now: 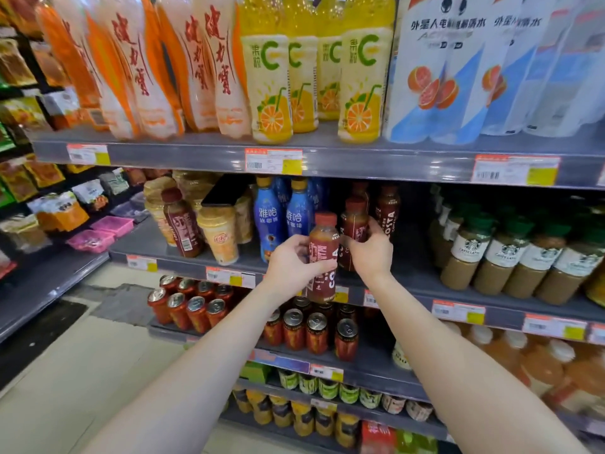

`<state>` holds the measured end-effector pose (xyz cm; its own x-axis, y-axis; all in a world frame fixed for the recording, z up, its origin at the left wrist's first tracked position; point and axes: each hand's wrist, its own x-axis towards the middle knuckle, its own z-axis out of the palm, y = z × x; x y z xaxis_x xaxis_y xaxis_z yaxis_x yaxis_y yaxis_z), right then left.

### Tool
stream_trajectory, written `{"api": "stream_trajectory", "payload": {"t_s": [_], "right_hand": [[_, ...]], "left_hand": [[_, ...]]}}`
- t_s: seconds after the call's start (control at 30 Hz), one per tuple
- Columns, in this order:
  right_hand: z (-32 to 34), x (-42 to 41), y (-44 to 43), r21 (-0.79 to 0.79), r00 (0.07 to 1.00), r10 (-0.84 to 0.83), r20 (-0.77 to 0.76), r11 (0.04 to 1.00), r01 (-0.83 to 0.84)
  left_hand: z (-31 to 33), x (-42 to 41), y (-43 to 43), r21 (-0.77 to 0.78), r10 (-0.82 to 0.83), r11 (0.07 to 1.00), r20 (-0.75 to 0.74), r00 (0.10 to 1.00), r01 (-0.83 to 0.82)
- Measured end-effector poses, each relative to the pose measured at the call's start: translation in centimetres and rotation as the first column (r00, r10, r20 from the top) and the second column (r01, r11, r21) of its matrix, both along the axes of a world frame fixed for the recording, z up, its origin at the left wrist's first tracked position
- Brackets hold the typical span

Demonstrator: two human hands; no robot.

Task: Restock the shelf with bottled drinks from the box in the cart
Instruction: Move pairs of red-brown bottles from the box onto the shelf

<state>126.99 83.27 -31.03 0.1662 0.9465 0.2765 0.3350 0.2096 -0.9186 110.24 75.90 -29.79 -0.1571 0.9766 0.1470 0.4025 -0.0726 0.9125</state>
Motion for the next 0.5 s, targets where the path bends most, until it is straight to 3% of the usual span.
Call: {"api": "stream_trajectory", "payload": {"t_s": [0.5], "right_hand": [[-0.2,-1.2,2.2,-0.109,0.988,-0.154,0.024,0.982,0.155]], "left_hand": [[-0.2,-3.0,2.1,-0.024,-0.177,0.984,0.003,0.984,0.177]]}}
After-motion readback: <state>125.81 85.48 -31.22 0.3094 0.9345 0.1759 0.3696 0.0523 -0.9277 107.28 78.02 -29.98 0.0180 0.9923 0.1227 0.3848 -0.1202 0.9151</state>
